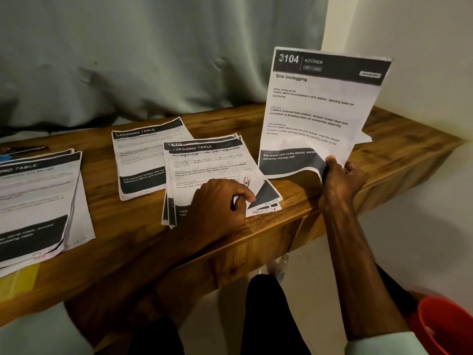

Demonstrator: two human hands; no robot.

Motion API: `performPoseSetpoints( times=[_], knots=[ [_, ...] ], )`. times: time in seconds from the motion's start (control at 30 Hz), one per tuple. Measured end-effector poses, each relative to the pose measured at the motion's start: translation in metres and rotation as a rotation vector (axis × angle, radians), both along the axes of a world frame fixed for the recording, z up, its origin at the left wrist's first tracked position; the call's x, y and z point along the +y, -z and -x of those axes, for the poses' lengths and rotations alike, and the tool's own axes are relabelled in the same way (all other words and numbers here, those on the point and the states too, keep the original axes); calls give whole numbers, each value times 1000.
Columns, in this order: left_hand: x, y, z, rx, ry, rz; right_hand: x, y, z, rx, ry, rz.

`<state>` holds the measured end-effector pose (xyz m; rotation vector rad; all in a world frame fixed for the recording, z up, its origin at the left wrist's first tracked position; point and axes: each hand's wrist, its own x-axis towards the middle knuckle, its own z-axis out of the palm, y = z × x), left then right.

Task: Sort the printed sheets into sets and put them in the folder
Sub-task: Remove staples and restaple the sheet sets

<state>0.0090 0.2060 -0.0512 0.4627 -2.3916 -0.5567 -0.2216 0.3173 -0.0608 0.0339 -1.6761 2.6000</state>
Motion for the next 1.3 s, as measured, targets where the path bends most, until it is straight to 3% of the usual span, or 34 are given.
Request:
performPoseSetpoints(
  times=[0.57, 0.9, 1.07, 1.3],
  knots=[
    [3, -2, -3, 64, 5, 16, -3, 11, 8, 13, 16, 11],
    [9, -2, -3, -51, -22, 127, -3, 15, 10, 35, -8, 19],
    [13, 2, 2, -92, -86, 217, -3, 16, 13, 33, 5, 1],
    [19, 5, 6, -33, -182, 182, -4, 18, 12, 46, 7, 0]
  ],
)
